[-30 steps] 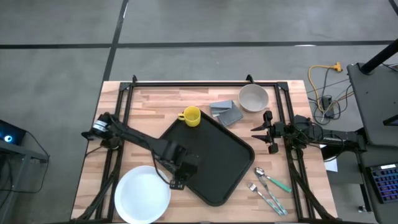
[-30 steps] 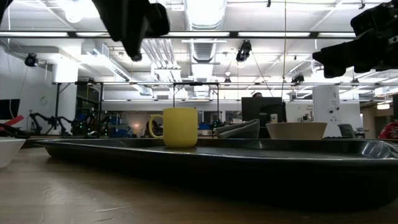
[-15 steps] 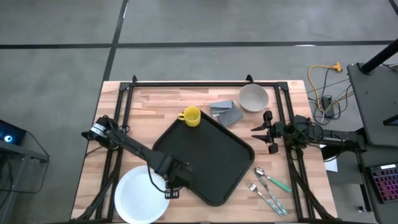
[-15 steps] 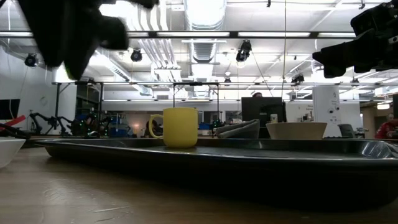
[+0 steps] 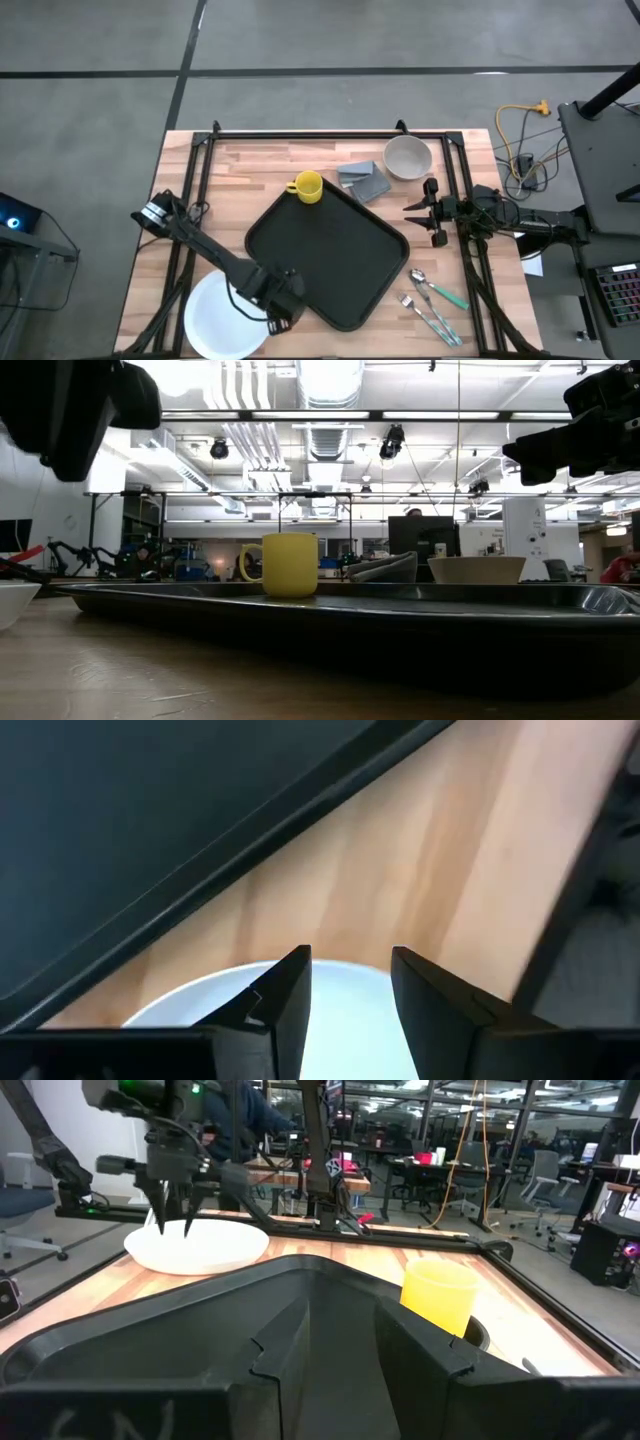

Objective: Set up tray
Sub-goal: Put the white plate at the bottom of the yellow mug on the black serving tray

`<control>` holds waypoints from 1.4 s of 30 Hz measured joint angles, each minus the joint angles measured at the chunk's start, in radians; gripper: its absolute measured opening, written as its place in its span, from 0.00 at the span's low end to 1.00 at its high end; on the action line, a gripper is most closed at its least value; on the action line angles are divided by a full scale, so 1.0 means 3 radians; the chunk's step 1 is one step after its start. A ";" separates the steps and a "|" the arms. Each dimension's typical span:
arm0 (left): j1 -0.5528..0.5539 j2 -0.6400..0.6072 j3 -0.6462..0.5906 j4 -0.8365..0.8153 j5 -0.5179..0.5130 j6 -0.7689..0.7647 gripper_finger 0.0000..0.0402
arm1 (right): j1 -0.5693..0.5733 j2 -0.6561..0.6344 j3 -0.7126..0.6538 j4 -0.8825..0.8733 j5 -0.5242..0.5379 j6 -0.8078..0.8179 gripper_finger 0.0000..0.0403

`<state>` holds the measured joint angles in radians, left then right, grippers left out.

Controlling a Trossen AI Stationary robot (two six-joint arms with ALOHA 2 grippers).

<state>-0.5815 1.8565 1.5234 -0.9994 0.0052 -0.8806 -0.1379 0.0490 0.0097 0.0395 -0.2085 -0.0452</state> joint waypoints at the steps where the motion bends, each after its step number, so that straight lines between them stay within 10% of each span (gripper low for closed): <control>1: -0.0015 0.0000 0.0000 0.0046 -0.0020 -0.0040 0.31 | 0.0000 0.0000 0.0000 0.0000 0.0000 0.0000 0.27; 42: -0.0229 0.0004 -0.0003 0.0155 -0.0324 -0.1313 0.31 | 0.0000 0.0001 0.0000 0.0001 -0.0001 0.0000 0.27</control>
<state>-0.6502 1.8576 1.5227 -0.9530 -0.0919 -1.2745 -0.1379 0.0494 0.0097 0.0397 -0.2087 -0.0452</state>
